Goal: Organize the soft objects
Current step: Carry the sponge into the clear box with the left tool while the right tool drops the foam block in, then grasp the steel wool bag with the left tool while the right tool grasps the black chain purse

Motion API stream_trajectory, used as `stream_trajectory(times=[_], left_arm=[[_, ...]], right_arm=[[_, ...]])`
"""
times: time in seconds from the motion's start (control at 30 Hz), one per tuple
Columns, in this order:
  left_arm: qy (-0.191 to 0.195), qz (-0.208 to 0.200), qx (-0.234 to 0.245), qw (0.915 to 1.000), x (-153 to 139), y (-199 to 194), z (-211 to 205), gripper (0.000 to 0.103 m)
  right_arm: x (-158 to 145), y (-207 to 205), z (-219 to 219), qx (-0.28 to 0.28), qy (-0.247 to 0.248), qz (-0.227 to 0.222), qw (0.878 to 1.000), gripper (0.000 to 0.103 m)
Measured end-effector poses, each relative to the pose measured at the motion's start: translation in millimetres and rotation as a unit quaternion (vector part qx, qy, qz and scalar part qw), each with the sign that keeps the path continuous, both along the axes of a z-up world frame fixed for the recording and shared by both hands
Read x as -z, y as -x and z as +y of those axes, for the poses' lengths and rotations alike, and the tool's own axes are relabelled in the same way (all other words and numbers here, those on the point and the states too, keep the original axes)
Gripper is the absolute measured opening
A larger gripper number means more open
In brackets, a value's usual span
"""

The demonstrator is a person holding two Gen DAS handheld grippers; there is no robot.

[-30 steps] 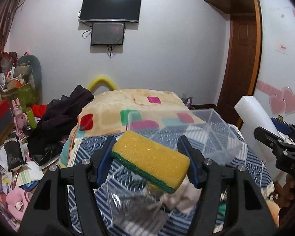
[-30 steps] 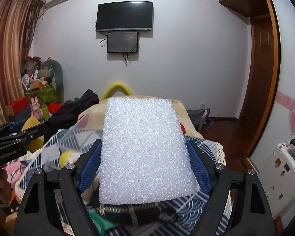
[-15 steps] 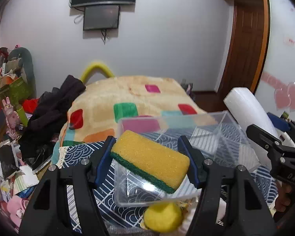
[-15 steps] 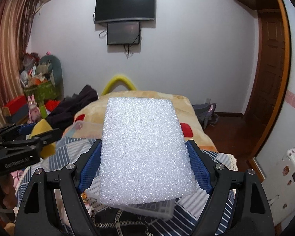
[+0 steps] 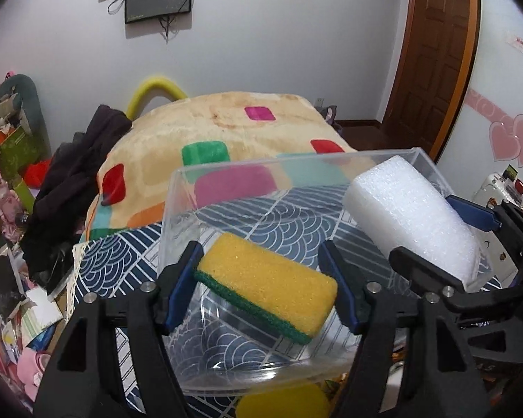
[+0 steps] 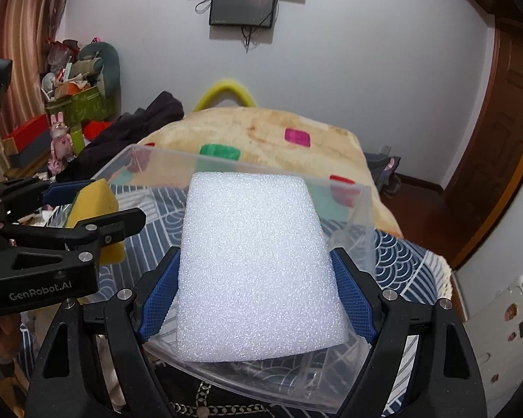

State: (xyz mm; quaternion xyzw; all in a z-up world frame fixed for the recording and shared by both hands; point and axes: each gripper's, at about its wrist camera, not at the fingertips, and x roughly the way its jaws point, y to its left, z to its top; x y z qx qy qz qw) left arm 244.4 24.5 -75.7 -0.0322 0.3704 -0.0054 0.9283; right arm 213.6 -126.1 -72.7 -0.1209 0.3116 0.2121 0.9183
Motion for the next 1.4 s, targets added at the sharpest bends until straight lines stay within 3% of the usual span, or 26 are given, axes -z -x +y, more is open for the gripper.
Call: stream_trajectory(times=[0.17, 0.33, 0.6, 0.8, 1.13, 1.4], left_arm=[[0.004, 0.001, -0.005, 1.0000, 1, 3, 4, 0.086], [-0.002, -0.015, -0.001, 0.9999, -12, 15, 3, 0.088], [-0.019, -0.082, -0.009, 0.9964, -54, 53, 9, 0.099], [-0.017, -0.106, -0.009, 0.9942, -66, 83, 15, 0.102], [-0.045, -0.081, -0.011, 0.9956, -20, 129, 18, 0.102], [-0.021, -0.020, -0.015, 0.9995, 35, 149, 31, 0.102]], right_arm=[[-3, 0, -7, 0.002, -0.014, 0.017, 1.000, 0.084], [-11, 5, -10, 0.005, -0.029, 0.009, 1.000, 0.086], [-45, 30, -24, 0.013, -0.060, -0.048, 0.997, 0.097], [-56, 52, -33, 0.013, -0.073, -0.082, 0.994, 0.098], [-29, 78, -33, 0.023, -0.045, -0.083, 0.995, 0.102], [26, 82, -25, 0.032, -0.022, -0.019, 0.999, 0.103]])
